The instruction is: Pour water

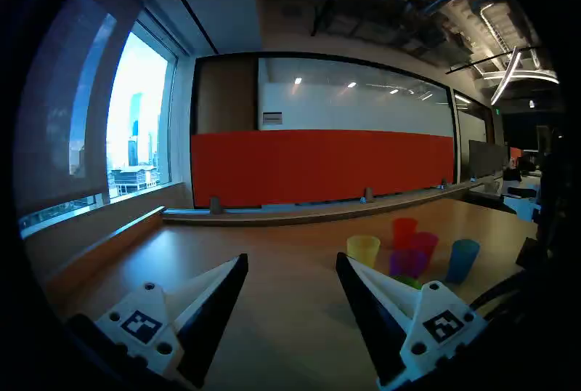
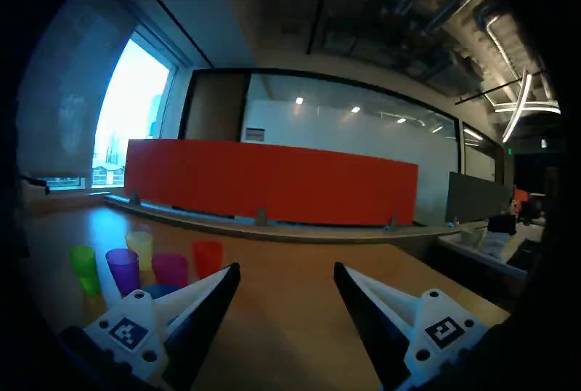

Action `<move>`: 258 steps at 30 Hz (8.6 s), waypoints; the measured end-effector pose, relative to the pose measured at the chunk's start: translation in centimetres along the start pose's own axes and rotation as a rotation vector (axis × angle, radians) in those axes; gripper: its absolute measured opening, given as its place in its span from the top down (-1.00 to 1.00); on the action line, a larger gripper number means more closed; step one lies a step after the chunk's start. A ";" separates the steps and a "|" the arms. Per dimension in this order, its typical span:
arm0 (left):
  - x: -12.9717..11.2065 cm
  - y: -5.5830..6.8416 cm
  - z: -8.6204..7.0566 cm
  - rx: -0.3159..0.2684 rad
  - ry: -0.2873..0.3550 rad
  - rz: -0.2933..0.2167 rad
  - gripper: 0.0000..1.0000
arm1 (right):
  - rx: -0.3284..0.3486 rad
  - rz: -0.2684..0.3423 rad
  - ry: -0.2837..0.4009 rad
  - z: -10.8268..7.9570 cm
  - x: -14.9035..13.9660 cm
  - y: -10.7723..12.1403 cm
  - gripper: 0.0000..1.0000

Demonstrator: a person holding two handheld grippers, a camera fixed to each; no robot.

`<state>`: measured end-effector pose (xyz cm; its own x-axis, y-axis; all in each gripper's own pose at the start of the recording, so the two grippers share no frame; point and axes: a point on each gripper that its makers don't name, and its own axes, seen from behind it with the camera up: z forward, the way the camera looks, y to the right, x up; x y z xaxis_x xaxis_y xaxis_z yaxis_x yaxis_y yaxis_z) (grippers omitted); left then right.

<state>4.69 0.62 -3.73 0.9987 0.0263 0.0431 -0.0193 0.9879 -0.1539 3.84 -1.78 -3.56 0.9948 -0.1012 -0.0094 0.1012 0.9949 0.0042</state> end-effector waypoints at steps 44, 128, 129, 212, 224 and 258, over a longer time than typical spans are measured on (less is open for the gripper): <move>-0.2 -3.9 1.3 0.207 0.092 -0.024 -0.79 | -0.034 -0.032 -0.046 -0.3 2.3 -2.0 -1.00; -4.5 -1.9 4.1 0.184 0.043 -0.024 -0.79 | 0.003 -0.044 0.010 -0.7 2.6 -1.2 -1.00; -4.5 -1.9 4.1 0.184 0.043 -0.024 -0.79 | 0.003 -0.045 0.014 -0.6 2.6 -1.1 -1.00; -4.6 -1.9 4.1 0.184 0.043 -0.024 -0.79 | 0.008 0.101 -0.008 3.4 -4.0 1.1 -1.00; -4.6 -1.8 4.1 0.184 0.043 -0.024 -0.79 | 0.008 0.102 -0.009 3.4 -4.0 1.1 -1.00; -4.6 -1.9 4.1 0.184 0.043 -0.024 -0.79 | 0.008 0.101 -0.009 3.4 -4.0 1.1 -1.00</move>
<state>-0.02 -0.71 0.38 1.0000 -0.0006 0.0022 0.0005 0.9996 0.0298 -0.05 -0.34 -0.09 1.0000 -0.0002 0.0008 0.0002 0.9999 0.0126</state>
